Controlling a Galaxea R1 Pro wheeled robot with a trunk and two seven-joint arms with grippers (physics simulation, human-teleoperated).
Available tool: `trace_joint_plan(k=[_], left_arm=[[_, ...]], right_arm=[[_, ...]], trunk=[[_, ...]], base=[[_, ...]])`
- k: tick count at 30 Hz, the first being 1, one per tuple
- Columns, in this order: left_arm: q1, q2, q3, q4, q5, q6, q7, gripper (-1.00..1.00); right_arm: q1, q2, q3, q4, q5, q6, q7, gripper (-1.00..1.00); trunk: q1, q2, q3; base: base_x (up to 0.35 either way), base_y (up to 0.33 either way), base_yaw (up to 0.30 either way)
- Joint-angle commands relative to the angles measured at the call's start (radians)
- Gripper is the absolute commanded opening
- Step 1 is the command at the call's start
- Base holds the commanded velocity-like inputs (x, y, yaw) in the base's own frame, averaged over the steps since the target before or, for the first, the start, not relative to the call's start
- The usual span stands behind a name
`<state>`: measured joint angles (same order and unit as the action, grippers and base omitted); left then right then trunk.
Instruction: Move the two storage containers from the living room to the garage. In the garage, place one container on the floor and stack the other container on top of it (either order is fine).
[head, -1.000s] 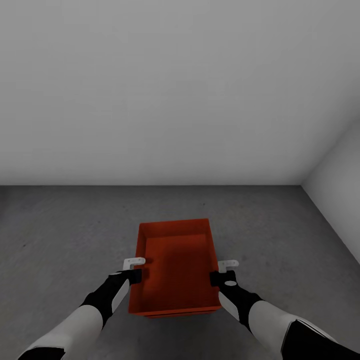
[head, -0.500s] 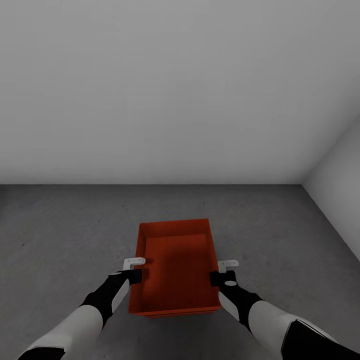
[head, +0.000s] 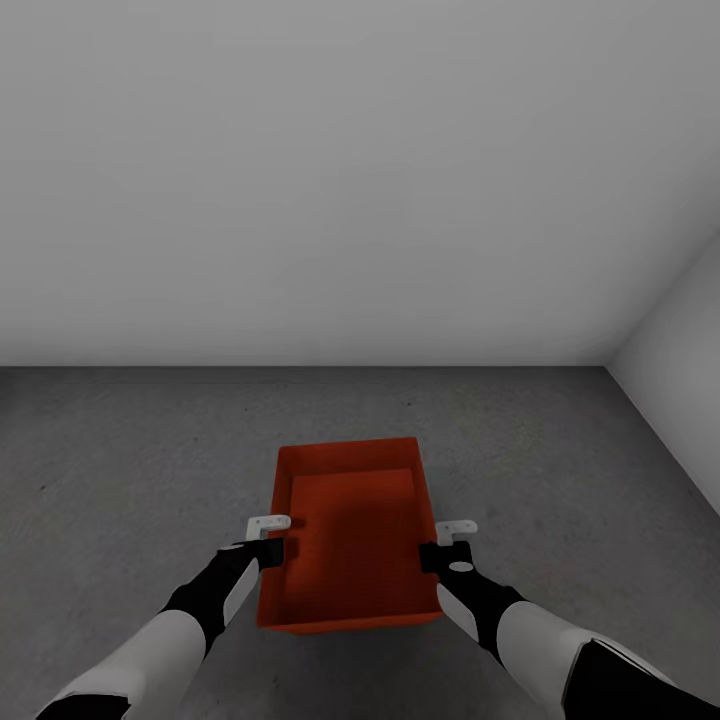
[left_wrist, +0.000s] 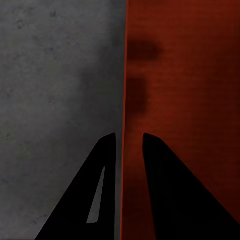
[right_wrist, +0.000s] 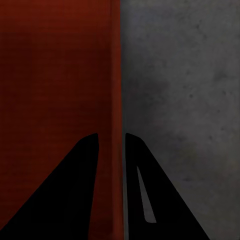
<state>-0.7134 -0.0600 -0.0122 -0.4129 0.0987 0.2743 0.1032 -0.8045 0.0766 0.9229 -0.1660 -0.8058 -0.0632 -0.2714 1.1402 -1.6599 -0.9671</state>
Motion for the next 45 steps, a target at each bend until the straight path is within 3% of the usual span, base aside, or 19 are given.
trace_joint_plan(k=[1,9,30,31,32,35,45], left_arm=[[0.000,0.003,0.008,-0.001,0.013,0.006,0.015,-1.00],[0.000,0.003,0.007,-0.001,0.013,0.006,0.015,-1.00],[0.000,0.003,0.008,-0.003,0.013,0.006,0.016,-1.00],[0.000,0.003,0.008,-0.003,0.013,0.006,0.018,-1.00],[0.000,0.003,0.008,0.000,0.013,0.006,0.035,1.00],[0.000,0.003,0.007,0.002,0.014,0.005,0.065,1.00],[0.000,0.003,0.008,-0.002,0.015,0.005,0.071,1.00]], right_arm=[[-0.001,-0.034,-0.046,-0.004,0.010,-0.003,-0.014,-1.00],[-0.001,-0.034,-0.046,-0.005,0.010,-0.003,-0.014,-1.00],[-0.001,-0.038,-0.046,-0.005,0.010,0.000,-0.013,-1.00],[-0.001,-0.038,-0.046,-0.005,0.010,0.000,-0.013,1.00],[-0.001,-0.038,-0.046,-0.004,0.010,-0.001,-0.013,1.00],[-0.001,-0.038,-0.046,-0.005,0.010,-0.001,-0.013,1.00],[-0.001,-0.040,-0.046,-0.005,0.010,-0.001,-0.014,1.00]], trunk=[[0.000,0.000,-0.001],[0.027,-0.049,-0.023],[0.027,-0.049,-0.023],[0.027,-0.049,-0.023],[0.027,-0.049,-0.023],[0.027,-0.049,-0.023],[0.027,-0.049,-0.023]], base=[[0.000,0.000,0.000],[0.000,0.000,0.000],[0.000,0.000,0.000],[0.000,0.000,0.000],[0.000,0.000,0.000],[0.000,0.000,0.000],[0.000,0.000,0.000]])
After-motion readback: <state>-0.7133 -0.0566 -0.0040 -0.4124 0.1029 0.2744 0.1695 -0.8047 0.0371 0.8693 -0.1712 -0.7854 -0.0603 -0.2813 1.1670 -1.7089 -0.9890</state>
